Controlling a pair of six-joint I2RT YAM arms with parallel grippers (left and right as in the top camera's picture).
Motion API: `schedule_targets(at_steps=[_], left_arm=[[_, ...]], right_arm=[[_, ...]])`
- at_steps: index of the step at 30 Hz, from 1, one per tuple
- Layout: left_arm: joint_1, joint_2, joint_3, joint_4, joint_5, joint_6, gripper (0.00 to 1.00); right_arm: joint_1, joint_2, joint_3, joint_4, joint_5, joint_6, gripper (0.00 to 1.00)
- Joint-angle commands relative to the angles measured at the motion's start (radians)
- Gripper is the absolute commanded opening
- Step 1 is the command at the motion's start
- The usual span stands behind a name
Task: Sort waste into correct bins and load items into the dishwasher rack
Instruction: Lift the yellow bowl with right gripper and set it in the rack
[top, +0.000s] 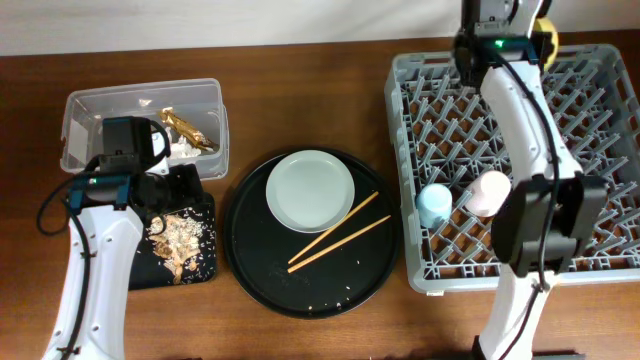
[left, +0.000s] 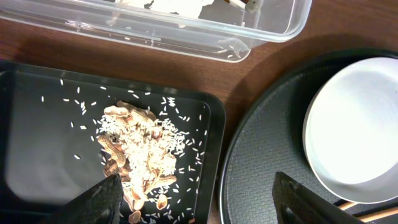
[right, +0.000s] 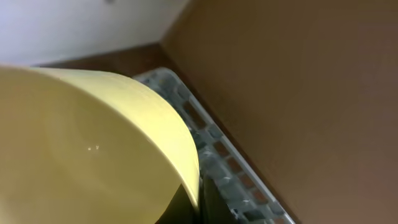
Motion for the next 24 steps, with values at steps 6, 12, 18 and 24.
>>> schedule_targets(at_steps=[6,12,18,24], left_arm=[[0.004,-0.011,0.001,0.003,-0.007,-0.013,0.76],[0.004,-0.012,0.001,0.003,-0.007,-0.013,0.76],[0.004,-0.011,0.001,0.003,-0.007,-0.013,0.76],[0.004,-0.012,0.001,0.003,-0.007,-0.013,0.76]], right_arm=[[0.022,0.132,-0.046,-0.207,-0.008,0.176,0.04],[0.062,0.132,-0.046,-0.379,-0.156,0.257,0.04],[0.121,0.132,-0.046,-0.386,-0.24,0.257,0.11],[0.122,0.021,-0.045,-0.484,-0.496,0.257,0.25]])
